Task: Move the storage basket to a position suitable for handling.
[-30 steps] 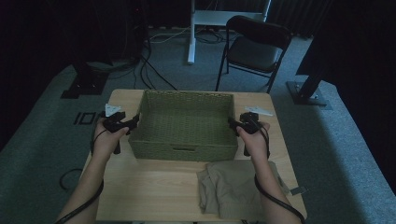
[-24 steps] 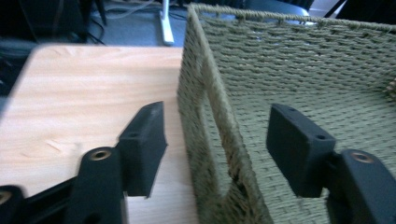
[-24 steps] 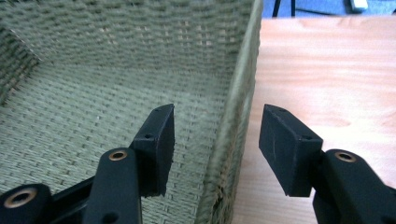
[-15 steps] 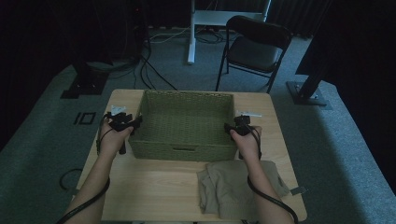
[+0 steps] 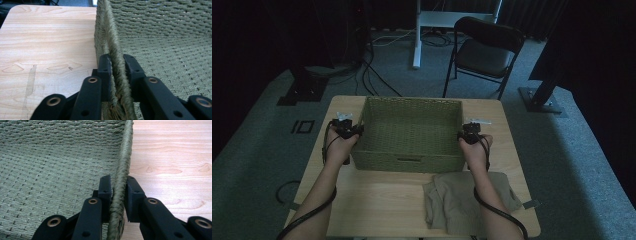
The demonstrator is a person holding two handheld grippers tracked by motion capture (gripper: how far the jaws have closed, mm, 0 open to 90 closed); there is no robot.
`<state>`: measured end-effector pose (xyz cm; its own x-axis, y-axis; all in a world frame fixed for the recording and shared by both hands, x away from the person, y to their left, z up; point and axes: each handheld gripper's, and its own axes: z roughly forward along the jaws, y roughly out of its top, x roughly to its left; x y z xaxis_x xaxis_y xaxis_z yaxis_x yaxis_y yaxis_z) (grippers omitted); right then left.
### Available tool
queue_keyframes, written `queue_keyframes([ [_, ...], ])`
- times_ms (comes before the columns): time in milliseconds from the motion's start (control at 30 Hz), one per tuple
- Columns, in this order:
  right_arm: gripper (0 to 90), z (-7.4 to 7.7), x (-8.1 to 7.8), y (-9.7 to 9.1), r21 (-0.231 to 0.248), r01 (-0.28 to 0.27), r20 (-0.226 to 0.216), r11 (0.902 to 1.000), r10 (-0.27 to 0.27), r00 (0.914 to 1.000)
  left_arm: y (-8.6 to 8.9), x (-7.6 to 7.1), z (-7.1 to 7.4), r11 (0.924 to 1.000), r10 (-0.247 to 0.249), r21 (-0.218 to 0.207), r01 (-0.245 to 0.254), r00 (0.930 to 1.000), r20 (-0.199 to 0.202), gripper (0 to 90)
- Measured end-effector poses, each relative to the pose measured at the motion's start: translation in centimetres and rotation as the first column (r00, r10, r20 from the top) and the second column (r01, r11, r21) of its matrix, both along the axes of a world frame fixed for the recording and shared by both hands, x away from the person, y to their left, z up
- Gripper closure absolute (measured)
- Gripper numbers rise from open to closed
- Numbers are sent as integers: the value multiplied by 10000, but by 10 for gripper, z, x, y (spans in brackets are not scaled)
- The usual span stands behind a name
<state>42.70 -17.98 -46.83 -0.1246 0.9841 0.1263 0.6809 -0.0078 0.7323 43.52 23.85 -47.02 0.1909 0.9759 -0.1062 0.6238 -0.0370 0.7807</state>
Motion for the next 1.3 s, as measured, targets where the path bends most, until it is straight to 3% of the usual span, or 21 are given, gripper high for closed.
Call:
queue_keyframes([
  [267, 776, 0, 2, -3, -136, -92, 35, 9999, 92, 10000, -5, 0, 0, 9999, 93, 89, -93, 10000, 29, 799],
  [333, 777, 0, 2, -5, -184, -71, 32, 9998, 71, 10000, -8, 0, -1, 9996, 50, 274, -52, 9999, 100, 799],
  [667, 779, 0, 4, -24, -177, 11, 0, 9998, -11, 10000, -25, 2, -2, 10000, 29, 33, -30, 9999, 153, 798],
  [867, 781, 1, 5, -44, -147, 164, -80, 9998, -165, 9998, -45, 5, -4, 9992, -127, -371, 134, 9997, 188, 796],
  [1067, 780, 1, 4, -55, -160, 190, -48, 9997, -191, 9998, -57, 8, -3, 9995, -256, -203, 259, 9996, 151, 796],
  [1300, 780, 1, 3, -74, -76, 238, -92, 9997, -239, 9997, -73, 8, -3, 9988, -384, -318, 385, 9993, 39, 790],
])
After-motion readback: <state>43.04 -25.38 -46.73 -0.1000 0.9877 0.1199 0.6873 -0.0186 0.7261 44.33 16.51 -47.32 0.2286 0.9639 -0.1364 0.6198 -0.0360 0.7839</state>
